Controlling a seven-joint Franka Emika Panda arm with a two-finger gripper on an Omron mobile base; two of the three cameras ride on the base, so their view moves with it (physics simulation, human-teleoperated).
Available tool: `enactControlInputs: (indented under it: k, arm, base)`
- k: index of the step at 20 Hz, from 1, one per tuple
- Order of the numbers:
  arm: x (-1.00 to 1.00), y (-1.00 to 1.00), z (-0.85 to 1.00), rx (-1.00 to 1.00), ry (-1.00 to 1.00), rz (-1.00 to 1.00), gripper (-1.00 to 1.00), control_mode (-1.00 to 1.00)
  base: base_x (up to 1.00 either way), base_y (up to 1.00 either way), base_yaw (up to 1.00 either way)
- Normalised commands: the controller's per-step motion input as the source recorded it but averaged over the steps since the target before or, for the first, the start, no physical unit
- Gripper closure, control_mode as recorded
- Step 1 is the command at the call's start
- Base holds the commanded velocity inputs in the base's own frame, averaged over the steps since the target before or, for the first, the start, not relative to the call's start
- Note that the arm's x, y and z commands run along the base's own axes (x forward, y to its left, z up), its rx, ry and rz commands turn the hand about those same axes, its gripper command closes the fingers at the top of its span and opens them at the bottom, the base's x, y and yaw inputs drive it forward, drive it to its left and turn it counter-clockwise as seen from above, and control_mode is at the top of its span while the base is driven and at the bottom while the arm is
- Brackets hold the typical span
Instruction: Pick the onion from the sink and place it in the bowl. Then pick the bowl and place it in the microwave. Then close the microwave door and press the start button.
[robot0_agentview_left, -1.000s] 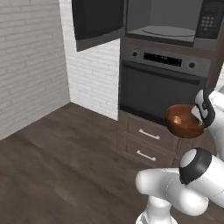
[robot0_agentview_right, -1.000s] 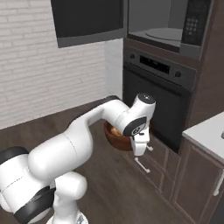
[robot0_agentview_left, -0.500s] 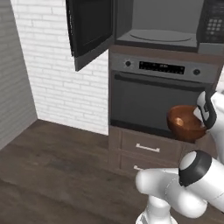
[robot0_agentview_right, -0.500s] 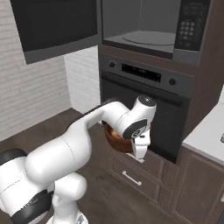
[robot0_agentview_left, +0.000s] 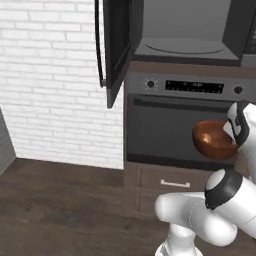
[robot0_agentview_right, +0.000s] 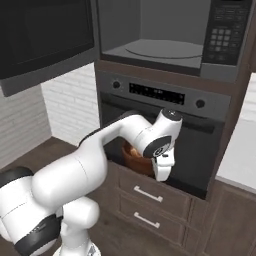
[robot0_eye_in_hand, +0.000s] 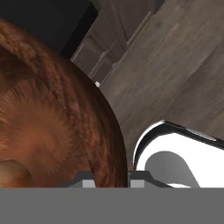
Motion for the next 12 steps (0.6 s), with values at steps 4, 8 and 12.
enactControlInputs:
  k: [4,8,12]
  arm:
    - [0.0,0.0,0.0,0.0,0.0,0.0,1.0,1.0]
    - [0.0,0.0,0.0,0.0,0.0,0.0,1.0,1.0]
    - [0.0,0.0,0.0,0.0,0.0,0.0,1.0,1.0]
  base:
    - [0.51,0.03,-0.43]
    - [0.43,0.08,-0.4]
    - [0.41,0.39,-0.22]
